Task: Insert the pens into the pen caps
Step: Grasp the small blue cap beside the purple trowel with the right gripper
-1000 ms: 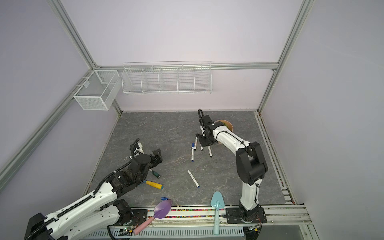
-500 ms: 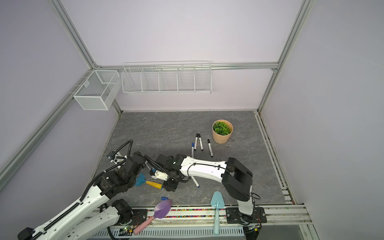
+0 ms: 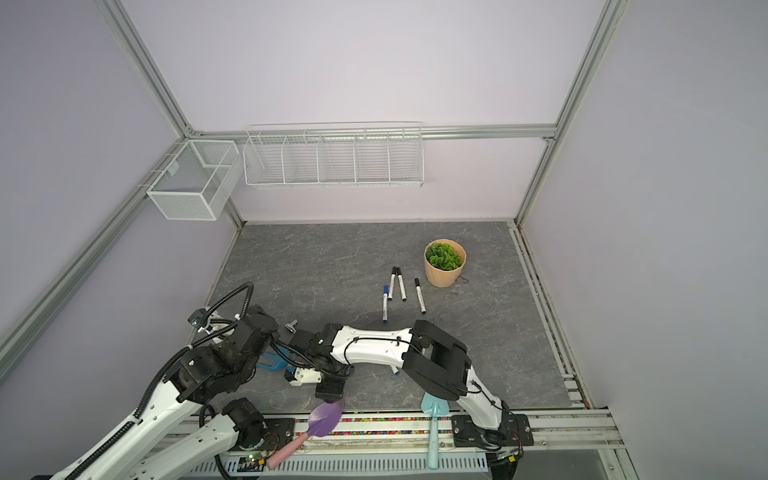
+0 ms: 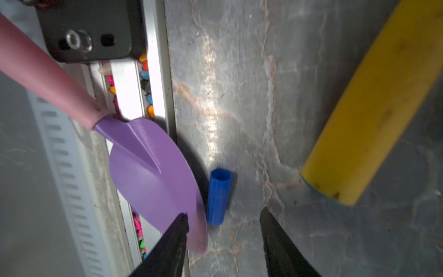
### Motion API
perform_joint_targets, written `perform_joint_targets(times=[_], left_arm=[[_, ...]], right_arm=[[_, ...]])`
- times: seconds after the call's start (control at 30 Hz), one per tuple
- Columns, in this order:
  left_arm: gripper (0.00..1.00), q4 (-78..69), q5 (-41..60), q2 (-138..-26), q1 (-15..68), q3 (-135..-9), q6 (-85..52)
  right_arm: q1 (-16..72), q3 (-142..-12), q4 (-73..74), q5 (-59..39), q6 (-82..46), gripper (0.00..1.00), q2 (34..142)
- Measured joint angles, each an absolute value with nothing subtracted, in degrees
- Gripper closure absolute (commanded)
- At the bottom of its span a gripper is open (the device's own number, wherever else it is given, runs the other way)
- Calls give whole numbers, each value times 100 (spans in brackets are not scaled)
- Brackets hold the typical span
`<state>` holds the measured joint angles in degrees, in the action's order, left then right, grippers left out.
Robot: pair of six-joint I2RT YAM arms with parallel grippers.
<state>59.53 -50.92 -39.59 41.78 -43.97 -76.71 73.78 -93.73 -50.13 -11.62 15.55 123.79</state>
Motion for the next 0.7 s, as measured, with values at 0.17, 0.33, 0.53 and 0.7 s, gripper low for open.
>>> perform_joint_targets(times=[0.17, 0.33, 0.53, 0.7], left_arm=[[0, 6012, -4976, -3815, 4178, -4397, -7640], [0, 6007, -4939, -3697, 4178, -4397, -7463], [0, 5907, -4897, -3732, 4178, -4397, -7227], [0, 5695, -4805, -3883, 4169, -4397, -6973]], right_arm=[[7430, -9515, -5015, -1160, 1568, 55, 12481], [7437, -9544, -4969, -882, 1483, 63, 12512], [7498, -9653, -4947, -397, 1374, 69, 12573], [7463, -9631, -4818, -21, 1269, 79, 12569]])
